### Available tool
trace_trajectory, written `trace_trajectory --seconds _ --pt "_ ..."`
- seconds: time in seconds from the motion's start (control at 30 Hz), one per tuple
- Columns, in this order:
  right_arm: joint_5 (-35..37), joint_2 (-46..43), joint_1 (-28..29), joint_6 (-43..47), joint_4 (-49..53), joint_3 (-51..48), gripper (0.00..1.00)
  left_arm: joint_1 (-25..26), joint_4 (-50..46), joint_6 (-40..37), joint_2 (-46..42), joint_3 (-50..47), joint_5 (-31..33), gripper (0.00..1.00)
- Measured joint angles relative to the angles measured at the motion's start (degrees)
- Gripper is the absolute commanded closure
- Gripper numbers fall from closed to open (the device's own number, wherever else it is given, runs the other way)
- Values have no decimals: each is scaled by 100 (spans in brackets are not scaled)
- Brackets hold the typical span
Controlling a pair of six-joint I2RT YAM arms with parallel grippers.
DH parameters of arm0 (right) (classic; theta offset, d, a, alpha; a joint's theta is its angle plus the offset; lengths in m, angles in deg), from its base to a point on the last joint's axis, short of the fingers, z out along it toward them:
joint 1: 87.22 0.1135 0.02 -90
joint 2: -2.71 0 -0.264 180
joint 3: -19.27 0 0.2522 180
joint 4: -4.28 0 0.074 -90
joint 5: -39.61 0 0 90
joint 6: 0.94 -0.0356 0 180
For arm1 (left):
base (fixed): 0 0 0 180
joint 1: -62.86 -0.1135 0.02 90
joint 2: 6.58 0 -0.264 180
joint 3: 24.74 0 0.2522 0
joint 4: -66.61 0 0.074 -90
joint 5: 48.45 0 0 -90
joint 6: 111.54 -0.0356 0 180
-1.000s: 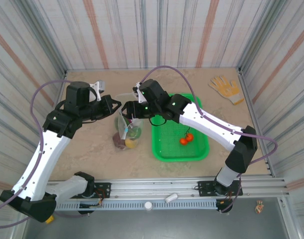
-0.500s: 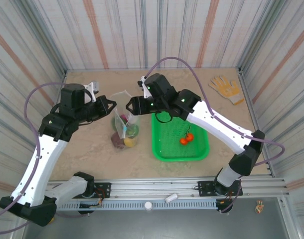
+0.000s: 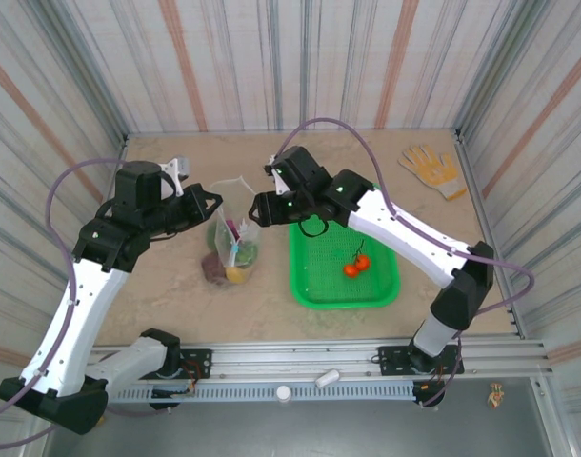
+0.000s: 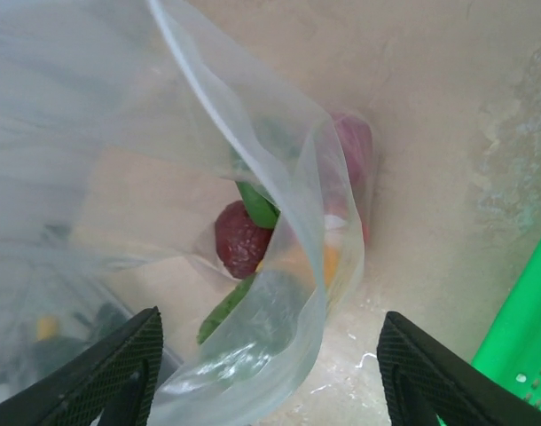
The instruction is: Place the food in the zip-top bag and seal the zipper
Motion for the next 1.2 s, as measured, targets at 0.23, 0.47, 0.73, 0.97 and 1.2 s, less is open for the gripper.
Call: trace_trajectory --seconds 0.23,0.47,0.73,0.97,1.2 --pt "0 262 -11 -83 291 243 95 0 -7 -2 -2 0 74 100" --pt "24 9 -22 -90 579 1161 96 -9 -129 0 -2 0 328 100" --pt "105 -144 -103 -87 800 1215 94 -76 -319 0 -2 4 566 100" --pt "153 -144 -219 -74 813 737 70 -76 -299 13 -15 -9 496 100" --pt "216 -256 -286 66 817 621 37 -76 -157 59 -37 -107 247 100"
